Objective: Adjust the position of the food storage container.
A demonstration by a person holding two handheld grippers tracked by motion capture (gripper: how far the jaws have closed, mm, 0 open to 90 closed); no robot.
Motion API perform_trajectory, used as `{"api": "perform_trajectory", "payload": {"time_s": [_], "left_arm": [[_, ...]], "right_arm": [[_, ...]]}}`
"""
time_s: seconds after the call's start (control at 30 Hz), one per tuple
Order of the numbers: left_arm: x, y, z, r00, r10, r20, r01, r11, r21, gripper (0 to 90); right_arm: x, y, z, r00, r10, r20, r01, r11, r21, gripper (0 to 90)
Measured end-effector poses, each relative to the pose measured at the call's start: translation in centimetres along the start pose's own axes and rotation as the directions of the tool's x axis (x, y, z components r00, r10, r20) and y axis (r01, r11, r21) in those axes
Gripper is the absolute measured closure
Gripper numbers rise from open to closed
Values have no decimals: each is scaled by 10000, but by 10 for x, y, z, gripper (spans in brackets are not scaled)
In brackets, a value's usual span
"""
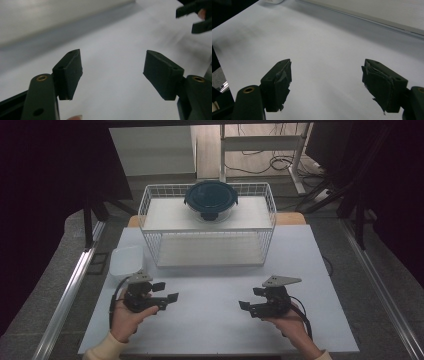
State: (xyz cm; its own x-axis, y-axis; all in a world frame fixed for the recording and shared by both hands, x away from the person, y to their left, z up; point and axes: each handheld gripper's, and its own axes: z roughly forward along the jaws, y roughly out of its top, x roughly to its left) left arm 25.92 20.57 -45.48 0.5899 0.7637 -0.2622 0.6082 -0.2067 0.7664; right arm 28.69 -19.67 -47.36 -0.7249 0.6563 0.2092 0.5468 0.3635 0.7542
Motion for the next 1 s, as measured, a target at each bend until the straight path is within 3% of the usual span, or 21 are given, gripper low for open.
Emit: {"api": "perform_trajectory", "payload": {"time_s": [0.2, 0.37, 0.43, 0.67, 0.77, 0.87, 0.97, 1.0], "left_arm": [[39, 22, -38, 9969, -676, -407, 651, 9961, -592, 342], [81, 37, -55, 9831, -1362, -1221, 1248, 9875, -966, 387], [95, 40, -57, 9767, -1684, -1330, 1557, 9826, -1011, 399], [140, 49, -48, 9515, -2513, -1774, 2390, 9670, -879, 427], [163, 55, -39, 9330, -2846, -2204, 2727, 9585, -835, 451], [183, 61, -28, 9241, -2983, -2387, 2921, 9544, -618, 481], [201, 67, -15, 9113, -3258, -2516, 3252, 9446, -451, 502], [206, 69, -10, 9014, -3409, -2668, 3424, 9386, -423, 507]], "right_arm": [[-3, 1, 1, 9998, 198, -95, -198, 9998, -17, 231], [-2, 1, 1, 9999, 130, -39, -130, 9999, -15, 231], [-2, 1, 0, 9999, 142, -11, -142, 9999, -26, 231], [-2, 0, 2, 9998, 132, 129, -133, 9999, 83, 231], [-2, 1, 1, 9997, 237, 85, -237, 9997, 10, 231], [-2, 1, 1, 9996, 212, 181, -213, 9998, 13, 232], [-4, 1, 2, 9994, 227, 245, -228, 9997, 37, 232], [-4, 0, 2, 9994, 254, 250, -255, 9997, 59, 231]]}}
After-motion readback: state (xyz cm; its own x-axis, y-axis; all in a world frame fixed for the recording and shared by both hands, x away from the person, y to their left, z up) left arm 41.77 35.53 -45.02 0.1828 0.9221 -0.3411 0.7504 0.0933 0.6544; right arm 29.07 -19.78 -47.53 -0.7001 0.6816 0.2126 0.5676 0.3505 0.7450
